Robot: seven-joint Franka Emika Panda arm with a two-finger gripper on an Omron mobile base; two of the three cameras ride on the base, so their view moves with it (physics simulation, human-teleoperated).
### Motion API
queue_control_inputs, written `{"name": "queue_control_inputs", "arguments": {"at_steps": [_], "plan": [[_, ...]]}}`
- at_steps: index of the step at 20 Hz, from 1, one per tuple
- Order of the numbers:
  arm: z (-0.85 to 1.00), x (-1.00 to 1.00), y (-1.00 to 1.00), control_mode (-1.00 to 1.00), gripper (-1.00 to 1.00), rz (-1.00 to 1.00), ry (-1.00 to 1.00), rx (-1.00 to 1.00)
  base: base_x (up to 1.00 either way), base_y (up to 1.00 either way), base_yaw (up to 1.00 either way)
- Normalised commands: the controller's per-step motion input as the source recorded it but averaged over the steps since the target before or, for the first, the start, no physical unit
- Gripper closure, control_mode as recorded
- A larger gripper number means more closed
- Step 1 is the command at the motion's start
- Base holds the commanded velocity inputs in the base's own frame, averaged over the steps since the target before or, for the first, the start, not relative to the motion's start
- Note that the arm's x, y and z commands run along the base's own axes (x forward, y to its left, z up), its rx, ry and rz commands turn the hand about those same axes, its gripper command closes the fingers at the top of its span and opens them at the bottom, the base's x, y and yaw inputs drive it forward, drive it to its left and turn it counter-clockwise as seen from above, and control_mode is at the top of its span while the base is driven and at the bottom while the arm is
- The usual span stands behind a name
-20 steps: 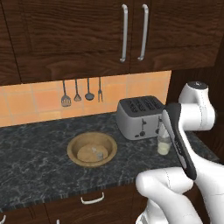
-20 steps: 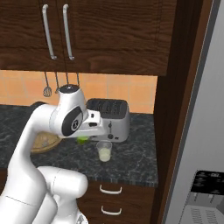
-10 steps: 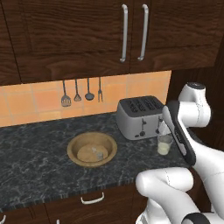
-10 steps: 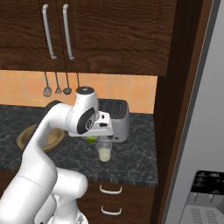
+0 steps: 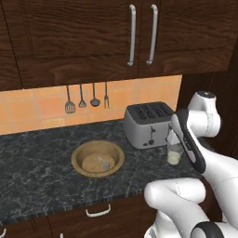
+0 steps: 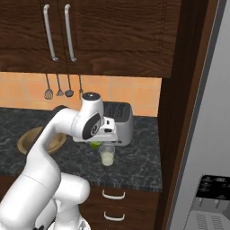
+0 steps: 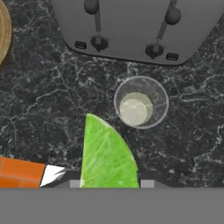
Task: Grab a lemon wedge from the fridge and one ice cube from the ice bowl, and put them in the glass of lemonade.
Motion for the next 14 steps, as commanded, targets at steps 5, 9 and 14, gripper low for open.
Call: {"name": "queue_control_inputs", "arguments": {"at_steps": [5,9,14], "plan": [[-0.07,0.09,0.0,-1.0,1.0,0.0,0.0,0.0,0.0,0.0,0.0],[-0.01,0.28,-0.1,-1.0,1.0,0.0,0.0,0.0,0.0,0.0,0.0],[0.0,0.34,-0.29,-1.0,1.0,0.0,0.06,0.0,0.0,0.0,0.0]]}}
